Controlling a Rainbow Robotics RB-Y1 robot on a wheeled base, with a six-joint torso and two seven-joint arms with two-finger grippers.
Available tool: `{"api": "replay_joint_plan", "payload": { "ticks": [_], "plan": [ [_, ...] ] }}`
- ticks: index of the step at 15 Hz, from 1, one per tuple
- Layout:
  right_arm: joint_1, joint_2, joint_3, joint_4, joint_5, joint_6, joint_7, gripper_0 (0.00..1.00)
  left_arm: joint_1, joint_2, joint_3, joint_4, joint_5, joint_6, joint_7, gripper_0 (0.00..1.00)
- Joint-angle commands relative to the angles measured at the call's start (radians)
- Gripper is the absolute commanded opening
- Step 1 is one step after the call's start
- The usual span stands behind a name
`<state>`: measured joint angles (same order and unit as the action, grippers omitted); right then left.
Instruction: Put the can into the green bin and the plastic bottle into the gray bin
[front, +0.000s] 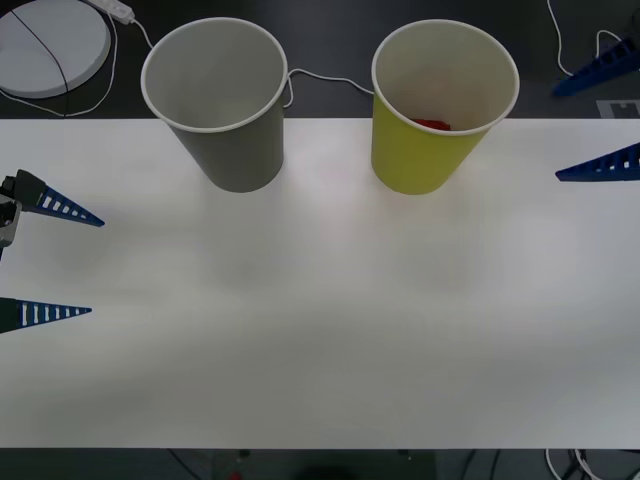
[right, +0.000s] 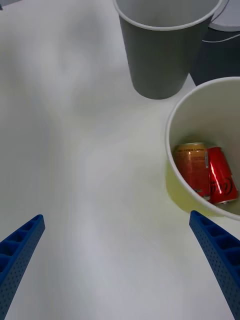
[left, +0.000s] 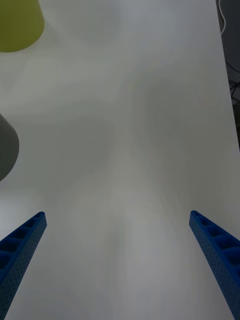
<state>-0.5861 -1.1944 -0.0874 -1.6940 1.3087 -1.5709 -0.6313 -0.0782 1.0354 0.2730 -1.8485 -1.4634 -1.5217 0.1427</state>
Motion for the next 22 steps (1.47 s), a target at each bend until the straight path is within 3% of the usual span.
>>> {"api": "replay_joint_plan", "payload": {
  "ticks": [1, 17, 22],
  "plan": [
    [0.072, -0.001, -0.028, -0.004, -0.019, 0.000, 0.120, 1.00, 0.000, 0.000, 0.000, 0.000, 0.000, 0.000, 0.000, 1.00],
    [0.388, 0.144, -0.192, 0.010, -0.008, 0.000, 0.498, 1.00, 0.000, 0.000, 0.000, 0.000, 0.000, 0.000, 0.000, 1.00],
    [0.453, 0.165, -0.215, 0.010, -0.011, 0.000, 0.538, 1.00, 0.000, 0.000, 0.000, 0.000, 0.000, 0.000, 0.000, 1.00]
  ]
}}
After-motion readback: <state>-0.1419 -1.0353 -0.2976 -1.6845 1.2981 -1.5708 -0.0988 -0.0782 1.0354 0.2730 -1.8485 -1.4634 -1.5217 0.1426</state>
